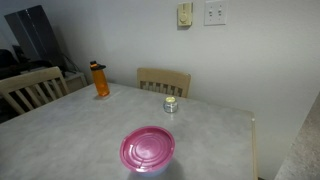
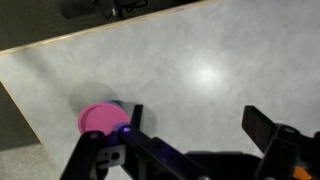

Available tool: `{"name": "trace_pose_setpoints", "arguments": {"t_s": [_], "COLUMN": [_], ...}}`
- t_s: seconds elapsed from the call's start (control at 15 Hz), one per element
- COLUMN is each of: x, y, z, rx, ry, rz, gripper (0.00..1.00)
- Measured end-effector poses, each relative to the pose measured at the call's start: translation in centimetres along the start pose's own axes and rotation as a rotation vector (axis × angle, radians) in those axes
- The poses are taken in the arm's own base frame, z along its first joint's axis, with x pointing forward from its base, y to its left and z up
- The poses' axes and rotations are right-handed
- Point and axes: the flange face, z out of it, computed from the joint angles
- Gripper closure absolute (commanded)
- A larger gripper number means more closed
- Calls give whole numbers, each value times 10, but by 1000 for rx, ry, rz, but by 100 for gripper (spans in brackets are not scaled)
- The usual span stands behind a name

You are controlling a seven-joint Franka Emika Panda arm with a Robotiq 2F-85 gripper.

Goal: Uncover the bowl and put the lid on the table

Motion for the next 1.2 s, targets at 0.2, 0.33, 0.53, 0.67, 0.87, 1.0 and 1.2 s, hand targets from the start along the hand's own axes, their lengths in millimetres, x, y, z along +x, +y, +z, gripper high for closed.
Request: {"name": "trace_pose_setpoints", "arguments": {"t_s": [0.2,0.33,0.53,0.67,0.87,1.0,1.2], "x": [9,15,23,27,31,30,30], "y": [14,28,50,65,87,93,93], "z": [7,15,30,38,45,45,44], "rx": [-21,-24,-8,3,5,-3,-2], "ry": [51,84,124,161,205,211,214], "rz": [26,52,86,88,74,73,74], "gripper": [0,0,0,0,0,0,0]}}
